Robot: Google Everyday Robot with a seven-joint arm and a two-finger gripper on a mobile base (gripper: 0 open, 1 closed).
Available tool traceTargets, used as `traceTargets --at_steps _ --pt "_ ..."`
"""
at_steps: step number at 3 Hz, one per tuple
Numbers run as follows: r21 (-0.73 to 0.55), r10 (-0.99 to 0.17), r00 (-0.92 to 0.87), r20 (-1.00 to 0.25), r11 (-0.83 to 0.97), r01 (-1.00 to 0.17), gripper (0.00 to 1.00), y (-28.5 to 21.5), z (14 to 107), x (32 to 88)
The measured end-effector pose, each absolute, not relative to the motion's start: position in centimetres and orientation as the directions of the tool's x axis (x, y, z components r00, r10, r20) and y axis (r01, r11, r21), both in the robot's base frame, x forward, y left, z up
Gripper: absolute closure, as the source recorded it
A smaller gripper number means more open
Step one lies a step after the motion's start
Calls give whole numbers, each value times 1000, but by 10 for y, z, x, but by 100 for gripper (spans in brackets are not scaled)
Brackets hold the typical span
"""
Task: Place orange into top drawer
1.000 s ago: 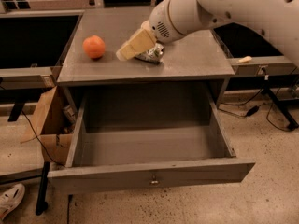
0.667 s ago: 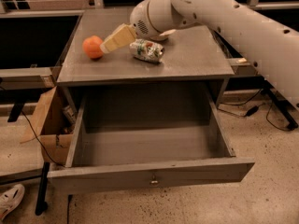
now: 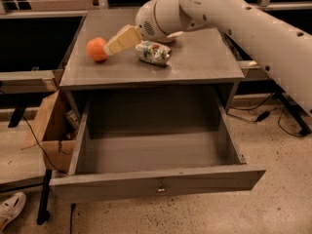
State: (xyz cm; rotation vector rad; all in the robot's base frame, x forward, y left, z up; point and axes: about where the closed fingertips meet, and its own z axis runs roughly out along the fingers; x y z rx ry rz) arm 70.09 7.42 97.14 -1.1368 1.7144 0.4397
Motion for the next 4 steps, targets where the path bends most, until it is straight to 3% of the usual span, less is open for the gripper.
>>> traceTargets --at_steps 4 --pt "-193 -465 44 -884 276 -942 0 212 920 804"
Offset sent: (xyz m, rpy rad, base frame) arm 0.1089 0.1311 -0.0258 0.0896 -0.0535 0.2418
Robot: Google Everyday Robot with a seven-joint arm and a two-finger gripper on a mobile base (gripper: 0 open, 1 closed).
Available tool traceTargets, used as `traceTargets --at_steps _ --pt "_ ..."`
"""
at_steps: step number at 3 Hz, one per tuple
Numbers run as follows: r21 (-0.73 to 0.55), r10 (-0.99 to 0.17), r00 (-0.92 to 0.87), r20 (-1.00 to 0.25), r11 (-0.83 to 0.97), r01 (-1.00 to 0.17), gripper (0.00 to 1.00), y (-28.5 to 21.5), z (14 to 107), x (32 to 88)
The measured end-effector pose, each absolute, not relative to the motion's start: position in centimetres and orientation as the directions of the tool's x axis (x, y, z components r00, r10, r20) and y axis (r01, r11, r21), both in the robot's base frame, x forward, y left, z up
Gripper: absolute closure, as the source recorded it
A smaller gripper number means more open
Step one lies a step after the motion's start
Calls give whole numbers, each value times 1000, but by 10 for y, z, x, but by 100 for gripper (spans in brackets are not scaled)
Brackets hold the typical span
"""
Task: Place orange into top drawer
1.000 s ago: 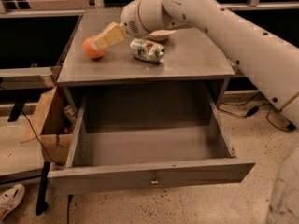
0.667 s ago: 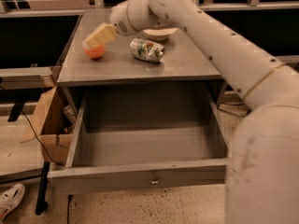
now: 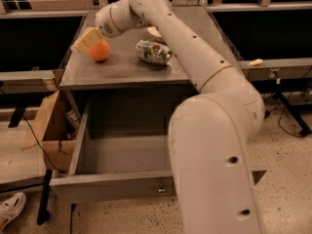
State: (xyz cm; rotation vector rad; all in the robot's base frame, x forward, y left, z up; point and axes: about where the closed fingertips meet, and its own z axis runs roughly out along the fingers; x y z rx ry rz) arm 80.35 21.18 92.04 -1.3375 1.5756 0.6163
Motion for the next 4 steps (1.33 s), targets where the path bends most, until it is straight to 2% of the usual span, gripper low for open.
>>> traceTargets --at_steps 1,3,4 --pt "-177 -502 21 -864 264 -948 0 225 904 815" --pt "-126 -547 -68 -835 310 -942 1 218 870 832" --pt "-105 -551 -100 -829 328 -939 27 210 858 834"
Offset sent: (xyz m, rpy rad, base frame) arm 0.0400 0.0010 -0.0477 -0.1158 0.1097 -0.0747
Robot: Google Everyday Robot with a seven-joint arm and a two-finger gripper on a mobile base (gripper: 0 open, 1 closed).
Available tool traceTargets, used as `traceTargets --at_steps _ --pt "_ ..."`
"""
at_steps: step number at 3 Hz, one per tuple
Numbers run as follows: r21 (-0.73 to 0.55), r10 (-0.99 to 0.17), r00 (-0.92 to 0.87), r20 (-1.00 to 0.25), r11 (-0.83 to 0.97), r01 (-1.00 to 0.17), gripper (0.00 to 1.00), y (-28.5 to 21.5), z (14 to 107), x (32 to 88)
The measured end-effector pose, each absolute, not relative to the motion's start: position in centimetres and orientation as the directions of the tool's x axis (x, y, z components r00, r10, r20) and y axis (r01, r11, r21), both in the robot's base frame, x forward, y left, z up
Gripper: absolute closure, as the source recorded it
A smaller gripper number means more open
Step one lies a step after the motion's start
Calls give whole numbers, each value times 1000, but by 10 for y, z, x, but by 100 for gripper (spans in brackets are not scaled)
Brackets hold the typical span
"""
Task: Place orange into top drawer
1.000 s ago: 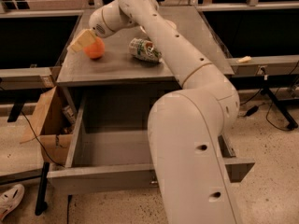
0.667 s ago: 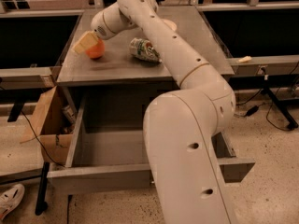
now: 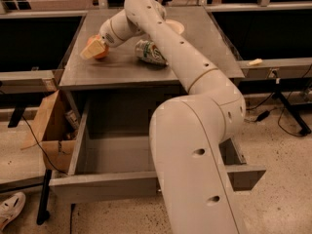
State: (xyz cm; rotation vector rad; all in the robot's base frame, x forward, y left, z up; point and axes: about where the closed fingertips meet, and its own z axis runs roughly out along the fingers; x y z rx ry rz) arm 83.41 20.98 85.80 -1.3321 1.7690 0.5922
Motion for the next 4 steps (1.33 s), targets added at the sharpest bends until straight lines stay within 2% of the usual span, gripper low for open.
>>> traceTargets --at_steps 2,3,4 --pt "-127 -515 -82 -854 358 -925 74 186 873 826" --pt "-176 -456 -11 -890 365 -914 96 158 911 800" --pt "-218 -417 57 -907 348 -912 100 115 948 755"
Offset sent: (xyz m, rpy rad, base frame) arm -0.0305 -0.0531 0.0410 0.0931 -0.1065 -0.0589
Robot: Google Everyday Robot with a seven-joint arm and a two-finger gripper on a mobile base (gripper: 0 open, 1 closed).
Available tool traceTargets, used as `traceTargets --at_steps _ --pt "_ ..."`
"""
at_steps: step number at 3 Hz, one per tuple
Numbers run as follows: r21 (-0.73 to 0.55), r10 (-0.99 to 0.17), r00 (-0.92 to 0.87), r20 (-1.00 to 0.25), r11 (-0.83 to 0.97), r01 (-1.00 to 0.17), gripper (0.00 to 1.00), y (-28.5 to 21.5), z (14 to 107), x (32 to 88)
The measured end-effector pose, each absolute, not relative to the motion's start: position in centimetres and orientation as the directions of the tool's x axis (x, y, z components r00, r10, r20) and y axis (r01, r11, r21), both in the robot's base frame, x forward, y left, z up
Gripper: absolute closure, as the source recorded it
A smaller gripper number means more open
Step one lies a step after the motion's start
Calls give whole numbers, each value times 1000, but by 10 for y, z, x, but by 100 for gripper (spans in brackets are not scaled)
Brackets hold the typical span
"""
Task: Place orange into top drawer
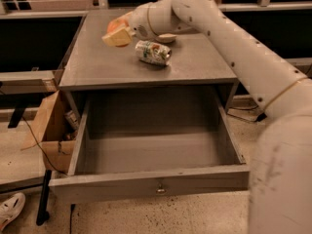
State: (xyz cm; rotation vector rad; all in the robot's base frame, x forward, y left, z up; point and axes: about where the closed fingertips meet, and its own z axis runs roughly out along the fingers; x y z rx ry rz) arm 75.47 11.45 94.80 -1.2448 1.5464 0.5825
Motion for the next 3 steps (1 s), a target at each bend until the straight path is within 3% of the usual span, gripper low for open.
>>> traceTargets --at_steps 1,3 --pt "-205 -428 49 -902 326 -923 100 41 951 707" --pt "-204 -391 74 -917 301 -932 100 50 950 704"
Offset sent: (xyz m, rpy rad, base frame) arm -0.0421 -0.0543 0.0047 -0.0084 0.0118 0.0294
